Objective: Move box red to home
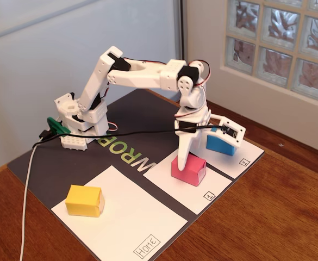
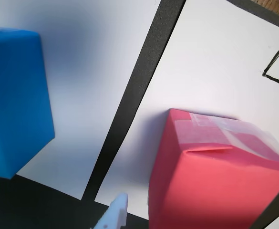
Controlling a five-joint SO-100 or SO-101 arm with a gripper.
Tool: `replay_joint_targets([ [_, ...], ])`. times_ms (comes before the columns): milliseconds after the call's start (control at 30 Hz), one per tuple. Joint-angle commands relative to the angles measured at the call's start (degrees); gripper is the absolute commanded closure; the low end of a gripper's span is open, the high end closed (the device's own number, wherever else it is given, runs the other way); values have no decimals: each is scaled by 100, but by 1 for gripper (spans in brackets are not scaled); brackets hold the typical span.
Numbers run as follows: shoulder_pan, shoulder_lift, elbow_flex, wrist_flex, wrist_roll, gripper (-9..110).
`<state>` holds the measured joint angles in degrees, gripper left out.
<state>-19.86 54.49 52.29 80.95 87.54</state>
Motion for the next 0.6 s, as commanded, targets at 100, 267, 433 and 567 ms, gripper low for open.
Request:
replay_joint_targets([
  [100, 44, -123, -149, -211, 9, 46],
  [267, 62, -9, 439, -659, 44, 46],
  [433, 70, 167, 1169, -1090, 105, 47],
  [567, 62, 396, 1819, -1468, 141, 48],
])
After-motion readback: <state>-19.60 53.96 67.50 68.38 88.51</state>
